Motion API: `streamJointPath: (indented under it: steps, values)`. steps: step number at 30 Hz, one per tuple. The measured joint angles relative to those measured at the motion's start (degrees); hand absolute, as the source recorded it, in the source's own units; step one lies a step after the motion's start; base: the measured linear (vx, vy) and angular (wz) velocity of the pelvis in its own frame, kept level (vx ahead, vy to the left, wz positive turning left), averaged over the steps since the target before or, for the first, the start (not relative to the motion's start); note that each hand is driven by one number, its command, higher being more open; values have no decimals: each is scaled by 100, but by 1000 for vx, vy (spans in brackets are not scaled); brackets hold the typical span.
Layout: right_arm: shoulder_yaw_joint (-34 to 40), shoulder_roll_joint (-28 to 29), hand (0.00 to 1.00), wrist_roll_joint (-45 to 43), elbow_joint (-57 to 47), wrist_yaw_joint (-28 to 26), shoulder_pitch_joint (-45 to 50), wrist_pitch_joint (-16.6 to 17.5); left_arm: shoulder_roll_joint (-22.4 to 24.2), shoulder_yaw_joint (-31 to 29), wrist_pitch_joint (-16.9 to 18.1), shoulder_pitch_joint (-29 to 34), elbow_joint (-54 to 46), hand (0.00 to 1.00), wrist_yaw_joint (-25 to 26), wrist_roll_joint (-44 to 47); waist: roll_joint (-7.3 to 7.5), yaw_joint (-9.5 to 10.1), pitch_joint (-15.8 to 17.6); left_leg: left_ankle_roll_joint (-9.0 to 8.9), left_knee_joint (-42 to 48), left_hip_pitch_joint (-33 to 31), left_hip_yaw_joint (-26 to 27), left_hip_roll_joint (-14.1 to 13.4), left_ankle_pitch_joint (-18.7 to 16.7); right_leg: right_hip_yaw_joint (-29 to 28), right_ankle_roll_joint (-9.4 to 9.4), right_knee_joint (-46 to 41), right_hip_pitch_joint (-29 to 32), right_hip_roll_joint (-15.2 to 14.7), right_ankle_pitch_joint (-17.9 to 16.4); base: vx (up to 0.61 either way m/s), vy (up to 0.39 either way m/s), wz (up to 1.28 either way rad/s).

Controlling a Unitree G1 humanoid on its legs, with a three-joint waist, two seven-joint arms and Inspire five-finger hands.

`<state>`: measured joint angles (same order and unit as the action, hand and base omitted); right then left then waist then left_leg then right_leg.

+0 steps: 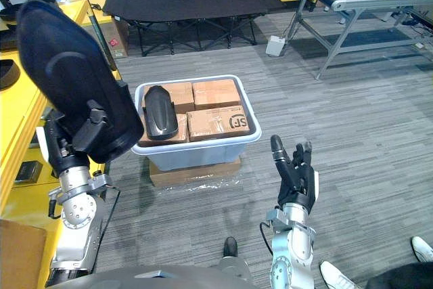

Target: Walk over and take three plastic housings, then place them on the shelf

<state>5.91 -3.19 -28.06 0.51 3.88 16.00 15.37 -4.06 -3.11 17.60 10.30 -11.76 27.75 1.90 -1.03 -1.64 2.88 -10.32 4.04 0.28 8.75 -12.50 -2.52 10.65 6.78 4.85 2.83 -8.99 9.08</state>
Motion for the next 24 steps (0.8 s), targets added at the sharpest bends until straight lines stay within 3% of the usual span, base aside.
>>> streamJointPath:
  steps: [2,5,10,15,19,23,24]
  values:
    - [-331,-98,100,5,69,-106,-257,-21,0,-171,-1,171,-315,0,9,-24,-3,83,-1,4,48,-162,-231,8,10,200,-44,1,-19,-13,-43,-44,7,49]
    - [-786,-318,100,67,406,-282,-692,-102,67,-470,-2,396,-661,0,-3,-27,-55,387,-4,1,63,-362,-690,20,116,648,-46,0,-135,-21,-71,-13,-11,78]
    - [-1223,-483,100,528,1137,-435,-1498,-270,467,-1735,-1,1098,-859,0,-142,139,-111,1145,-33,-30,-40,-594,-1591,200,317,1534,24,-30,-525,-113,-196,30,6,87]
    - [-1457,-569,100,537,1412,-578,-1993,-365,660,-2353,5,1653,-864,0,-278,470,-48,1557,-33,2,-41,-580,-1898,333,330,1872,94,-30,-776,-196,-307,4,28,42]
    - [-1453,-620,100,534,1718,-639,-2424,-369,662,-2444,100,1937,-889,0,-987,714,-54,1675,-23,60,-21,-605,-2058,373,342,2096,61,-32,-925,-200,-388,-16,11,26]
    - [-1384,-685,100,876,1712,-573,-2323,-375,631,-2378,267,1751,-919,0,-1773,942,-70,1447,4,351,-42,-897,-1981,408,619,2757,148,-38,-1156,-249,-483,-14,-8,81]
    - [-1357,-772,100,1072,1715,-518,-2252,-399,633,-2253,291,1660,-919,0,-1932,994,-110,1474,31,255,-144,-868,-1976,421,730,2853,180,-119,-1185,-300,-509,10,31,74]
